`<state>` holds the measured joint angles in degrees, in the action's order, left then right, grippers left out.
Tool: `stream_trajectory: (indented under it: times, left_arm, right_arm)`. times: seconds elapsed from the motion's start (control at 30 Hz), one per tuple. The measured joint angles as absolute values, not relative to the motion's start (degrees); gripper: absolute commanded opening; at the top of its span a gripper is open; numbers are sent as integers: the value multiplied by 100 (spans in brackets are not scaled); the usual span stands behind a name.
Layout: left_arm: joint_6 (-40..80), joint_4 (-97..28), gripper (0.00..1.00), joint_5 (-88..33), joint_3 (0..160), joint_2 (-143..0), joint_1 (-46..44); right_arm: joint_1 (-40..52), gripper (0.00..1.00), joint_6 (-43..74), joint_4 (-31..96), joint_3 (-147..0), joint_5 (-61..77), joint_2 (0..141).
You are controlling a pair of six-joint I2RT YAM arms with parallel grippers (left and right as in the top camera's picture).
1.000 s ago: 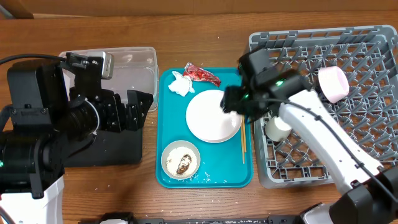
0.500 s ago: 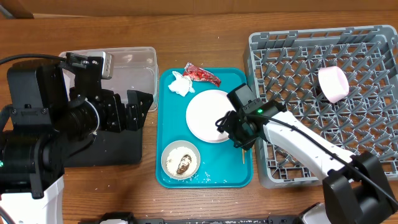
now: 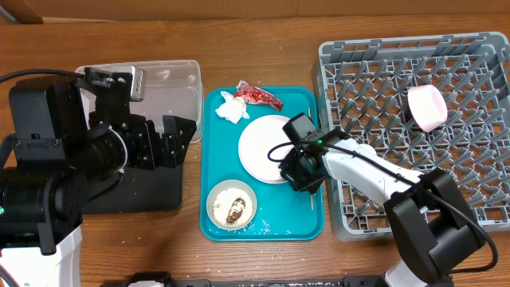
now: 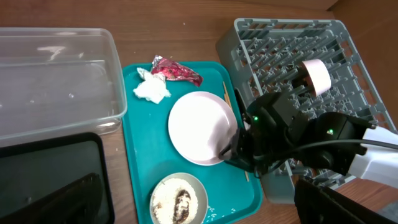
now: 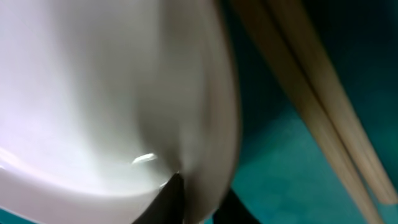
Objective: Sort waste into correct bins and load items into the dishwasher
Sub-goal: 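Lift the large pink plate into the rack and stand it upright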
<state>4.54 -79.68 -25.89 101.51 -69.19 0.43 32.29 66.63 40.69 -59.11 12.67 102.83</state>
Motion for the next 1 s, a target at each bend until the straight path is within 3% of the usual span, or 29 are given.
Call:
stream_trajectory:
  times: [0.53,0.77,1.0]
  left_arm:
    - [454,-7970,100,-2589,10151,-6919,43]
    - [454,-7970,100,-2589,10151,-6919,43]
    - [454,-7968,100,-2589,10151,-6919,43]
  right_arm:
    - [3227,4,6294,4650,-6674,694,9885]
    - [3225,4,5076,4884,-7216,-1192,9004]
    - [3070,4,3741,4803,-7459,-4790,7966]
